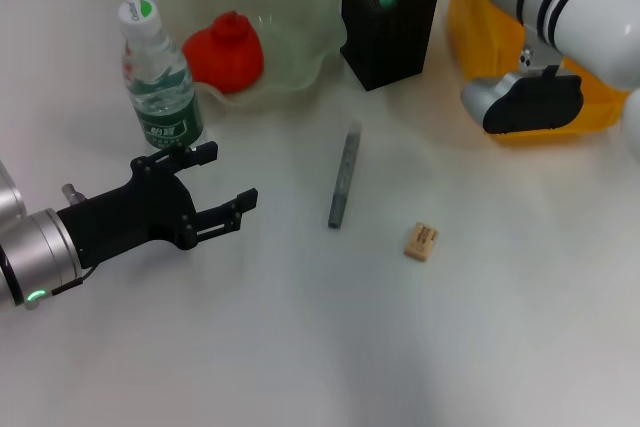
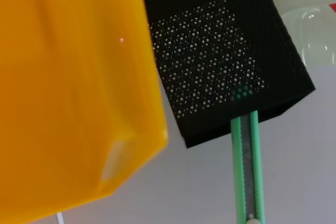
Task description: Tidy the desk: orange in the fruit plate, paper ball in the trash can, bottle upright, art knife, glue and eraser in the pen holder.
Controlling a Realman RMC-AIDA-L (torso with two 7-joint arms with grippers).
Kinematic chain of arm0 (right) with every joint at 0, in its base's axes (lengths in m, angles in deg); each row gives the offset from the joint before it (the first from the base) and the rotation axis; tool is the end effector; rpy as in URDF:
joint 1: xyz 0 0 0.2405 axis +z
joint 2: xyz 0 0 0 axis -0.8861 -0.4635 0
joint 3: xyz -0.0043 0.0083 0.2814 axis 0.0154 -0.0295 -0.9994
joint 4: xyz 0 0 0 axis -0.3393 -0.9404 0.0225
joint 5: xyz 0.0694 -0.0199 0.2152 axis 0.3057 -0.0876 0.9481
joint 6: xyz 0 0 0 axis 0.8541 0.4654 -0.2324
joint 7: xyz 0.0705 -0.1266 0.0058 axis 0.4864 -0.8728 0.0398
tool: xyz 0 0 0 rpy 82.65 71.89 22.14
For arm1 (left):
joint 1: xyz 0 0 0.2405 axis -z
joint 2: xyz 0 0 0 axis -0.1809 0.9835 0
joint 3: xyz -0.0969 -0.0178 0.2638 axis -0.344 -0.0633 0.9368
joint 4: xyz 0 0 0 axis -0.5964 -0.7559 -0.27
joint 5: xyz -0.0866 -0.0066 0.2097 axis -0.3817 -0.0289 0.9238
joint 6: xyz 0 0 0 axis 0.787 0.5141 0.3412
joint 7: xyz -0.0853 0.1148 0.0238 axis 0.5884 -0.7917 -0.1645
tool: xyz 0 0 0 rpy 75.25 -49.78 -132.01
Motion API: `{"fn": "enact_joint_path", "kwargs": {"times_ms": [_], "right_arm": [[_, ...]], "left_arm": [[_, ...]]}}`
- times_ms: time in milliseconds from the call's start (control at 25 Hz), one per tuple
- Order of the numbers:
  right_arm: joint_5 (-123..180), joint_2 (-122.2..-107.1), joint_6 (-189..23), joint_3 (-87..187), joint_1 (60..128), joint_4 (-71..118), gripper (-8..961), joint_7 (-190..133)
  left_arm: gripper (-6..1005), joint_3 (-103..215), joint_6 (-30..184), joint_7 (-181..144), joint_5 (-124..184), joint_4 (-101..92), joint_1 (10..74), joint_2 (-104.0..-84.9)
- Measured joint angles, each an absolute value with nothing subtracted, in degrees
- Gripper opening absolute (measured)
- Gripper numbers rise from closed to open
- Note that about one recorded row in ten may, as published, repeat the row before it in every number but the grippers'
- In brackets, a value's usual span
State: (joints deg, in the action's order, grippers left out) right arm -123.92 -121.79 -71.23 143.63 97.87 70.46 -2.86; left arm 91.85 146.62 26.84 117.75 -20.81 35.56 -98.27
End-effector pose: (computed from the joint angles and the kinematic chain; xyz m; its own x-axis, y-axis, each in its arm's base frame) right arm 0.1719 0.4757 -0.0611 -0.5186 0.3069 0.7981 0.8486 0.2991 0.4364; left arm -0.3429 0.3180 -0.0603 0.8219 0.1609 0.5464 0.4221 -0.8161 -0.3947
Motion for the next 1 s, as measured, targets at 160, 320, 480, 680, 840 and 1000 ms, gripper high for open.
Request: {"fn": "enact_joint_path", "kwargs": {"times_ms": [160,320,480,680,840,1000], "right_arm": [[-123.85,-121.79,-71.16,143.72,97.72,70.43,229,-2.64],[-123.2,-121.79,-71.04,143.81,97.57,70.45,308,-2.39],[-121.15,-121.79,-69.61,144.4,97.26,70.55,464,-2.42],[-113.34,-121.79,-66.17,146.05,97.16,72.11,533,-1.82],[-106.32,-121.78,-65.8,145.97,97.15,73.58,575,-1.82],[-95.81,-121.78,-65.97,145.46,96.81,76.07,574,-1.77]], "left_arm": [[812,91.85,146.64,26.84,117.74,-20.77,35.47,-98.27],[812,91.85,146.64,26.84,117.74,-20.54,35.45,-98.27],[812,91.85,146.63,26.84,117.76,-20.36,35.46,-98.27],[813,91.84,146.68,26.85,118.07,-20.24,35.42,-98.2],[813,91.85,146.91,26.97,118.09,-20.24,35.41,-98.13],[813,91.85,147.34,27.2,118.11,-20.24,35.38,-98.04]]}}
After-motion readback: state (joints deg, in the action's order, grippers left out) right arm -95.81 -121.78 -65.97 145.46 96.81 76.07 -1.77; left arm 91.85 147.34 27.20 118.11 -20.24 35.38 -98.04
